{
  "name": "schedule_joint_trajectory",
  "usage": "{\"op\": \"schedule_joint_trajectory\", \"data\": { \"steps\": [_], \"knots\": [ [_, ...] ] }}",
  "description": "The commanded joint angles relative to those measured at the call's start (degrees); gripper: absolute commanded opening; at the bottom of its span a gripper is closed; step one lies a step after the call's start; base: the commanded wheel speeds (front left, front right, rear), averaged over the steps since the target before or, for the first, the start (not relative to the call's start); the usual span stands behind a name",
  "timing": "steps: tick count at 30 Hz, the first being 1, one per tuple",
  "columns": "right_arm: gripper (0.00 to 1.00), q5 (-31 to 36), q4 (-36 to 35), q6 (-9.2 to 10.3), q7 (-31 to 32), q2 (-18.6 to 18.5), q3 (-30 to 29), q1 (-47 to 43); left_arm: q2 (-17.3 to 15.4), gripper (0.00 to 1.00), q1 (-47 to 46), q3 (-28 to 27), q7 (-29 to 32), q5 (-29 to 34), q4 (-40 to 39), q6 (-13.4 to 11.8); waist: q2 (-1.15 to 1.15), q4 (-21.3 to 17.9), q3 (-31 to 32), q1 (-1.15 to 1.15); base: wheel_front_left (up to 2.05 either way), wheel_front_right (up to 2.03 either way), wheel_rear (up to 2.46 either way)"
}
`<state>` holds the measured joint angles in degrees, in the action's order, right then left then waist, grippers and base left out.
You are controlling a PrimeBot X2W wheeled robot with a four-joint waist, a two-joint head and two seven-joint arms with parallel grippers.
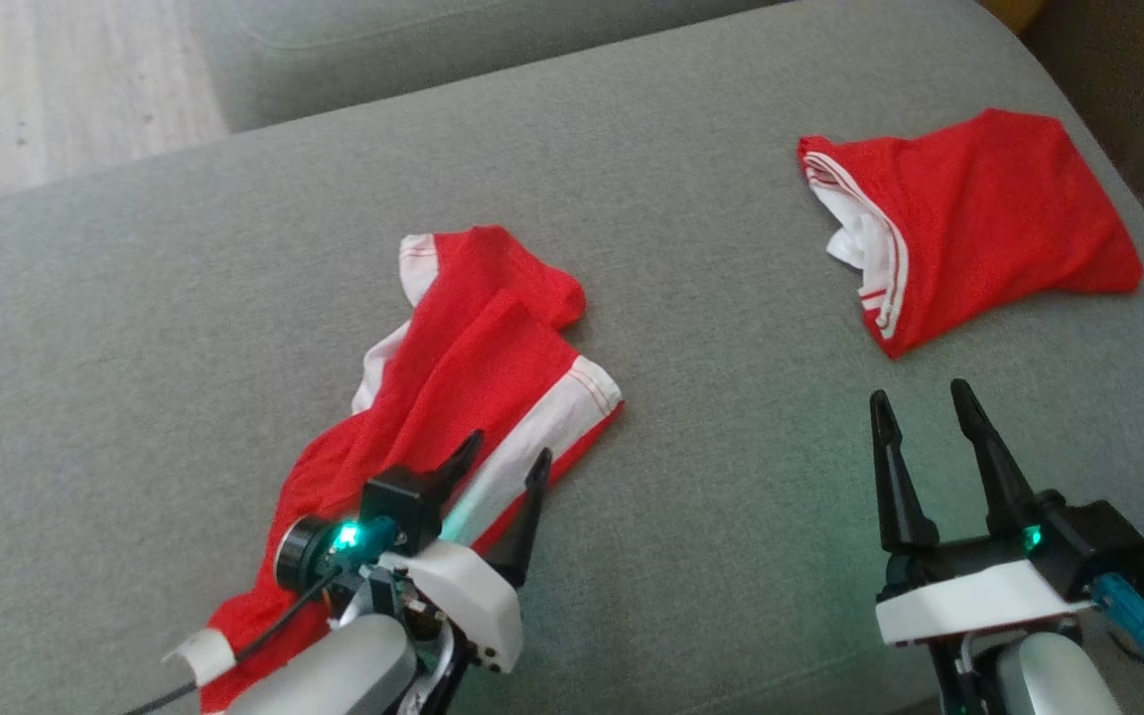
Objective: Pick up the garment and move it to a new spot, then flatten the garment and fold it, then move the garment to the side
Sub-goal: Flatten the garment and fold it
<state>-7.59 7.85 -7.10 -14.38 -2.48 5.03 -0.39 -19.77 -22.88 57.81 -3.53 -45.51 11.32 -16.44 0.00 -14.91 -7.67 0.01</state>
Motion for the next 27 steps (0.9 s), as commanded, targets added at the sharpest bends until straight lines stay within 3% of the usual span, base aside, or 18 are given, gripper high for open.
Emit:
{"op": "schedule_joint_trajectory", "data": {
  "steps": [1, 8, 14, 16, 18, 21, 22, 27],
  "knots": [
    [1.0, -0.42, -1.91, -0.39, -0.62, -0.4, 1.08, 1.66, 0.32, 1.0, -3.0, -1.44, -0.06, -0.1, 2.3, 1.54, 0.0, -1.18, -0.91, -0.01, 0.0, 0.0, 0.0],
    [1.0, -0.29, -1.94, -0.39, -0.62, -0.4, 0.68, 1.44, 3.39, 1.0, -5.85, -0.27, -0.28, -0.73, 13.29, 6.01, 0.0, -1.48, -1.09, -0.01, 0.0, 0.0, 0.0],
    [1.0, -0.48, -1.82, -0.39, -0.62, -0.4, 0.84, 1.71, 4.86, 1.0, -6.74, 0.05, -1.34, -0.76, 17.17, 7.31, 0.0, -1.31, -0.91, -0.01, 0.0, 0.0, 0.0],
    [1.0, -0.52, -1.8, -0.39, -0.62, -0.4, 0.91, 1.78, 5.42, 0.56, -6.9, 0.33, -1.44, -0.86, 18.47, 7.91, 0.0, -1.32, -0.85, -0.01, 0.0, 0.0, 0.0],
    [1.0, -0.57, -1.7, -0.39, -0.62, -0.4, 0.94, 1.87, 6.06, 0.28, -7.18, 0.86, -1.69, -0.78, 20.08, 8.81, 0.0, -1.45, -0.78, -0.01, 0.0, 0.0, 0.0],
    [1.0, -0.65, -1.63, -0.39, -0.62, -0.4, 0.81, 1.82, 6.56, 0.04, -7.65, 1.09, -2.37, -0.53, 21.15, 9.23, 0.0, -1.54, -0.81, -0.01, 0.0, 0.0, 0.0],
    [1.0, -0.69, -1.61, -0.39, -0.62, -0.4, 0.78, 1.77, 6.69, 0.0, -7.82, 1.19, -2.54, -0.43, 21.4, 9.39, 0.0, -1.56, -0.83, -0.01, 0.0, 0.0, 0.0],
    [1.0, -0.8, -1.35, -0.39, -0.62, -0.4, 0.68, 1.6, 6.69, 0.0, -8.86, 1.97, -4.08, 1.37, 21.7, 8.72, 0.0, -1.6, -0.68, -0.01, 0.0, 0.0, 0.0]
  ]
}}
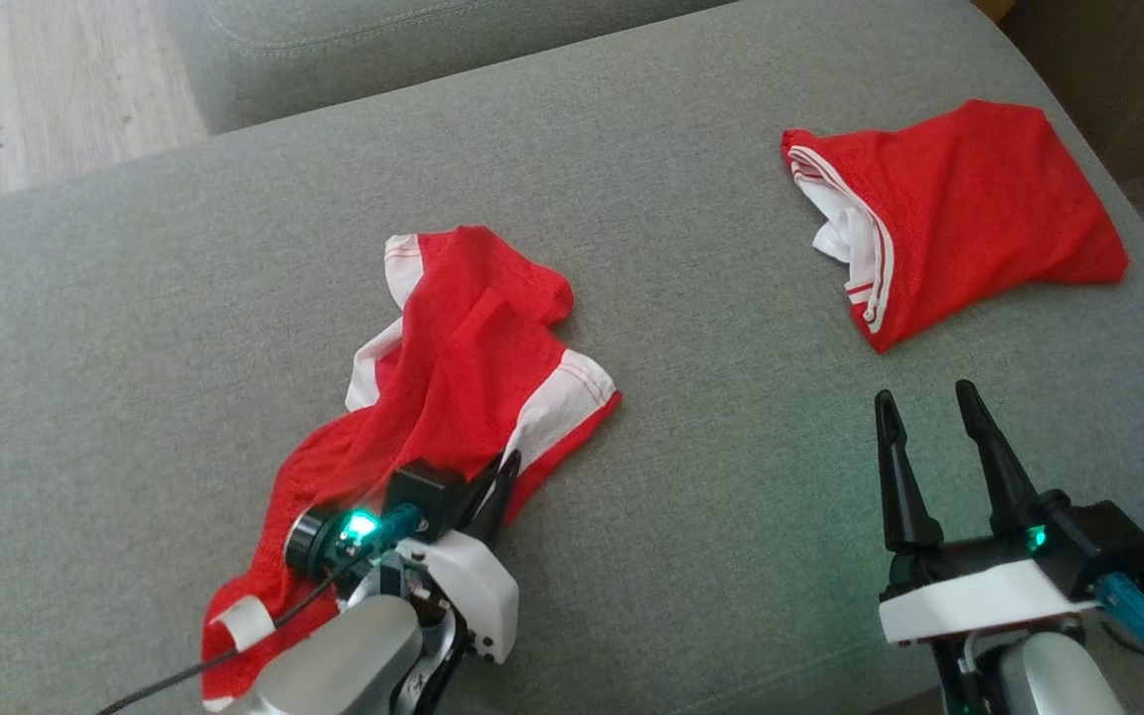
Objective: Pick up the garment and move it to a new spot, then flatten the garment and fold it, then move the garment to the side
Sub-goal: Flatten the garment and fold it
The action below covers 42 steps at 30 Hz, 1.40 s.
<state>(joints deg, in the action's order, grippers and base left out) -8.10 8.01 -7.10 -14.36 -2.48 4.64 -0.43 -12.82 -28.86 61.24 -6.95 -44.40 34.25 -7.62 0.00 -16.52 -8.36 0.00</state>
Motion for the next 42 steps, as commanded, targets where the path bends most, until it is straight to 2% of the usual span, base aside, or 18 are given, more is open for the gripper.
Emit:
{"op": "schedule_joint_trajectory", "data": {
  "steps": [1, 9, 14, 15, 16, 17, 18, 20, 22, 26, 30, 33, 35, 39, 42],
  "knots": [
    [1.0, -0.28, -1.48, -0.39, -0.63, -0.4, 1.02, 1.6, -0.41, 0.0, -3.02, -1.26, -1.14, 0.84, -1.59, -0.47, 0.0, 0.02, 0.08, 0.0, 0.0, 0.0, 0.0],
    [1.0, -0.29, -1.57, -0.39, -0.63, -0.4, 0.4, 1.34, -2.36, 0.0, -0.21, 4.39, -3.38, 7.83, -7.88, -4.45, 0.0, 0.16, 0.26, 0.0, 0.0, 0.0, 0.0],
    [1.0, -0.47, -1.64, -0.39, -0.63, -0.4, 0.42, 1.39, -1.65, 0.0, 2.94, 7.55, -4.14, 9.8, -9.05, -5.22, 0.0, 0.34, -0.18, 0.0, 0.0, 0.0, 0.0],
    [1.0, -0.51, -1.63, -0.39, -0.63, -0.4, 0.44, 1.45, -1.41, 0.35, 3.2, 7.96, -4.52, 10.32, -8.91, -5.26, 0.0, 0.36, -0.26, 0.0, 0.0, 0.0, 0.0],
    [1.0, -0.51, -1.6, -0.39, -0.63, -0.4, 0.44, 1.51, -1.1, 0.62, 3.46, 8.34, -4.83, 10.72, -8.68, -5.15, 0.0, 0.37, -0.32, 0.0, 0.0, 0.0, 0.0],
    [1.0, -0.51, -1.56, -0.39, -0.63, -0.4, 0.45, 1.57, -0.74, 0.94, 3.84, 8.65, -4.94, 10.71, -8.4, -4.69, 0.0, 0.35, -0.37, 0.0, 0.0, 0.0, 0.0],
    [1.0, -0.52, -1.52, -0.39, -0.63, -0.4, 0.46, 1.62, -0.45, 1.0, 4.06, 8.93, -5.01, 10.68, -8.18, -4.05, 0.0, 0.32, -0.39, 0.0, 0.0, 0.0, 0.0],
    [1.0, -0.55, -1.43, -0.39, -0.63, -0.4, 0.37, 1.64, 0.19, 1.0, 4.3, 9.32, -5.43, 10.38, -8.27, -2.16, 0.0, 0.35, -0.37, 0.0, 0.0, 0.0, 0.0],
    [1.0, -0.53, -1.31, -0.39, -0.63, -0.4, 0.29, 1.52, 0.67, 1.0, 4.68, 9.79, -5.68, 9.46, -8.79, 1.24, 0.0, 0.42, -0.25, 0.0, 0.0, 0.0, 0.0],
    [1.0, -0.47, -1.05, -0.39, -0.63, -0.4, 0.11, 1.18, 0.98, 1.0, 5.66, 10.06, -5.69, 6.73, -9.69, 6.21, 0.0, 0.71, 0.17, 0.0, 0.0, 0.0, 0.0],
    [1.0, -0.42, -1.09, -0.39, -0.63, -0.4, -0.28, 0.95, 0.61, 1.0, 5.55, 8.58, -6.59, 6.24, -11.54, 6.09, 0.0, 1.26, 0.62, 0.0, 0.0, 0.0, 0.0],
    [1.0, -0.01, -1.31, -0.39, -0.63, -0.4, -0.84, 0.53, -0.53, 1.0, 5.93, 4.84, -7.58, 6.38, -14.96, 3.28, 0.0, 2.14, 1.4, 0.0, 0.0, 0.0, 0.0],
    [1.0, 0.28, -1.59, -0.39, -0.63, -0.4, -1.63, 0.11, -1.93, 1.0, 6.87, 1.33, -7.9, 6.94, -17.79, 0.09, 0.0, 2.98, 2.07, 0.0, 0.0, 0.0, 0.0],
    [1.0, 1.02, -2.33, -0.39, -0.63, -0.4, -3.43, -0.84, -5.17, 1.0, 11.6, -8.13, -8.02, 8.61, -25.27, -6.3, 0.0, 5.11, 3.41, 0.0, 0.0, 0.0, 0.0],
    [1.0, 1.52, -2.7, -0.39, -0.63, -0.4, -4.79, -1.46, -7.48, 1.0, 16.83, -15.44, -8.03, 10.17, -29.73, -9.36, 0.0, 7.05, 4.55, 0.0, 0.0, 0.0, 0.0]
  ]
}}
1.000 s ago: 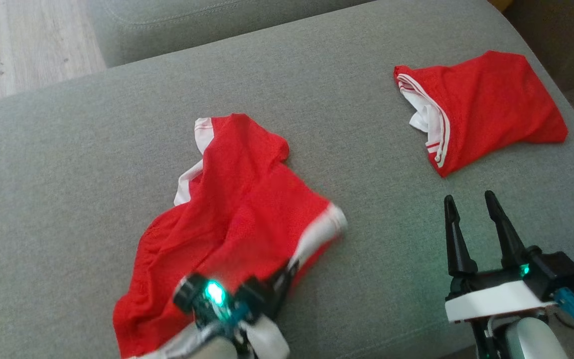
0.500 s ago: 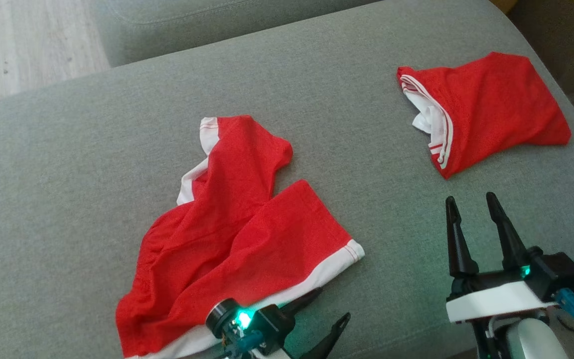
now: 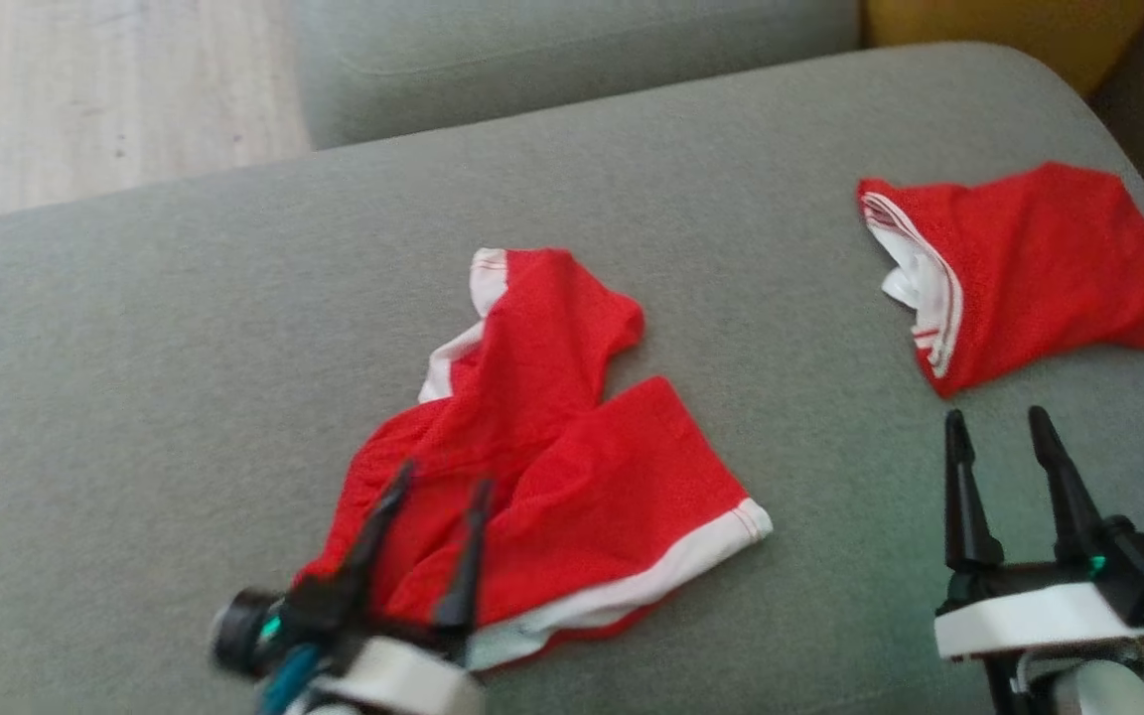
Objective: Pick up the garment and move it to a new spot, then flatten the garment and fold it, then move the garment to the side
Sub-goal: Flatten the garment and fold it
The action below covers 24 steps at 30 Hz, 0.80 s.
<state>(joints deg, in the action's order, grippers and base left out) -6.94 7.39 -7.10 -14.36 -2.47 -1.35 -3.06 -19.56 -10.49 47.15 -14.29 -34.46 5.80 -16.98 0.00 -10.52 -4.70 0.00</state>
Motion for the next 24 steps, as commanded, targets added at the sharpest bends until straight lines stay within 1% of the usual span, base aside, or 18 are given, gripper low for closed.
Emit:
{"op": "schedule_joint_trajectory", "data": {
  "steps": [1, 3, 5, 6, 9, 11, 16, 22, 24],
  "knots": [
    [1.0, 0.5, -2.18, -0.39, -0.63, -0.41, 0.86, 0.95, -1.3, 1.0, 0.38, -3.73, -0.69, 0.67, -2.31, -0.69, 0.0, 1.65, 1.23, 0.0, 0.0, 0.0, 0.0],
    [1.0, 0.68, -2.28, -0.39, -0.63, -0.41, 0.05, 0.52, -1.83, 1.0, 4.06, -8.53, -0.7, 1.8, -4.31, -1.66, 0.0, 2.95, 1.95, 0.0, 0.0, 0.0, 0.0],
    [1.0, 0.85, -2.28, -0.39, -0.63, -0.41, -0.83, 0.12, -1.65, 1.0, 7.71, -13.41, -0.7, 2.88, -5.92, -1.96, 0.0, 4.32, 2.53, 0.0, 0.0, 0.0, 0.0],
    [1.0, 0.93, -2.25, -0.39, -0.63, -0.41, -1.22, -0.04, -1.39, 1.0, 9.45, -15.72, -0.7, 3.55, -6.38, -1.91, 0.0, 5.0, 2.82, 0.0, 0.0, 0.0, 0.0],
    [1.0, 0.95, -1.69, -0.39, -0.63, -0.41, -1.7, -0.61, 0.06, 1.0, 14.15, -21.27, -0.7, 5.7, -6.67, -0.52, 0.0, 7.02, 3.78, 0.0, 0.0, 0.0, 0.0],
    [1.0, 0.63, -0.53, -0.39, -0.63, -0.41, -1.56, -1.13, 1.59, 1.0, 16.59, -24.52, -0.7, 7.01, -6.16, 1.13, 0.0, 8.29, 4.38, 0.0, 0.0, 0.0, 0.0],
    [1.0, 1.98, 2.69, -0.39, -0.63, -0.41, 0.86, -1.47, 5.34, 1.0, 19.98, -31.14, -0.7, 10.97, -2.95, 6.52, 0.0, 10.48, 5.3, 0.0, 0.0, 0.0, 0.0],
    [1.0, 1.88, 4.18, -0.39, -0.63, -0.41, 2.32, -1.6, 9.14, 1.0, 21.48, -35.85, -0.71, 14.28, -0.2, 15.24, 0.0, 10.28, 5.98, 0.0, 0.0, 0.0, 0.0],
    [1.0, 1.63, 4.22, -0.39, -0.63, -0.41, 2.62, -1.74, 10.36, 1.0, 21.92, -37.44, -0.71, 15.03, 0.77, 16.85, 0.0, 9.79, 6.18, 0.0, 0.0, 0.0, 0.0]
  ]
}}
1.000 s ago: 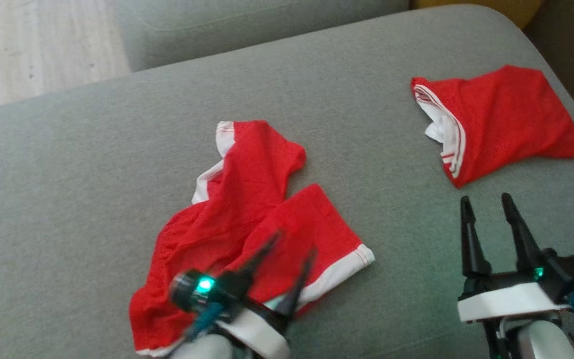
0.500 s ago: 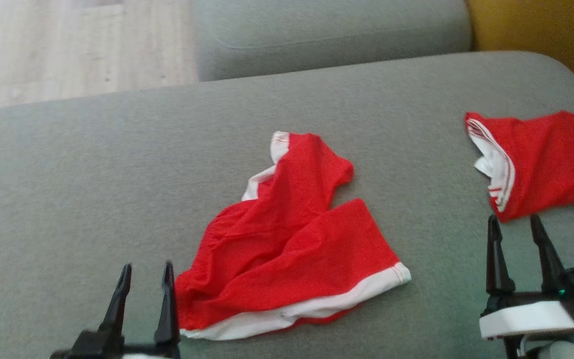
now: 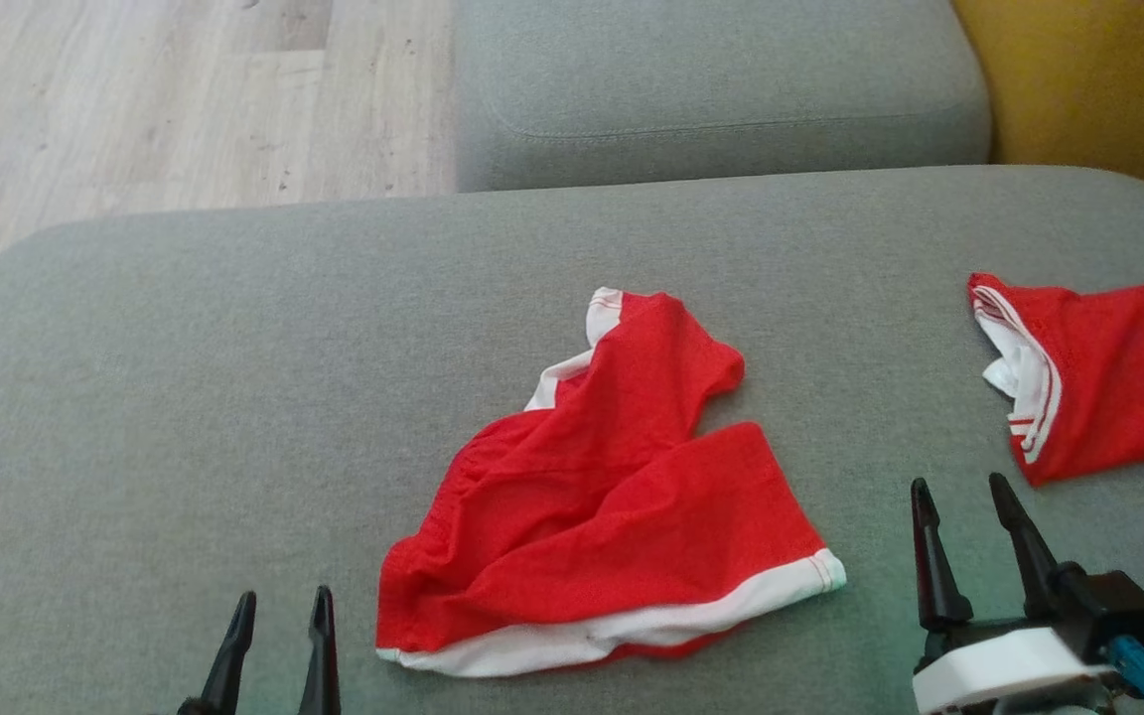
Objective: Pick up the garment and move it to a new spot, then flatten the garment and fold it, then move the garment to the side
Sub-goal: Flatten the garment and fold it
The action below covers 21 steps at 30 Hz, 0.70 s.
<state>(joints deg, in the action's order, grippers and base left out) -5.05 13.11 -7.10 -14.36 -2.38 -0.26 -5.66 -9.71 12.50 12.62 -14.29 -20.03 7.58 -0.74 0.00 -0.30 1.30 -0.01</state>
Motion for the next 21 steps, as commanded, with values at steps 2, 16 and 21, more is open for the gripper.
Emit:
{"op": "schedule_joint_trajectory", "data": {
  "steps": [2, 16, 21],
  "knots": [
    [1.0, -0.51, -1.69, -0.39, -0.63, -0.5, 1.52, 0.62, 1.54, 1.0, -0.85, -4.36, -0.71, 1.58, -0.35, 1.8, 0.0, -0.83, 0.33, 0.01, 0.0, 0.0, 0.0],
    [1.0, -1.12, -2.82, -0.39, -0.63, -0.5, 1.23, 0.3, 5.16, 1.0, -0.63, -9.5, -0.71, 6.46, 2.69, 6.67, 0.0, -1.25, 0.16, 0.01, 0.0, 0.0, 0.0],
    [1.0, -0.93, -2.9, -0.39, -0.63, -0.5, 1.37, 0.48, 5.63, 1.0, -0.19, -9.27, -0.71, 7.3, 4.34, 7.09, 0.0, -1.36, 0.22, 0.01, 0.0, 0.0, 0.0]
  ]
}}
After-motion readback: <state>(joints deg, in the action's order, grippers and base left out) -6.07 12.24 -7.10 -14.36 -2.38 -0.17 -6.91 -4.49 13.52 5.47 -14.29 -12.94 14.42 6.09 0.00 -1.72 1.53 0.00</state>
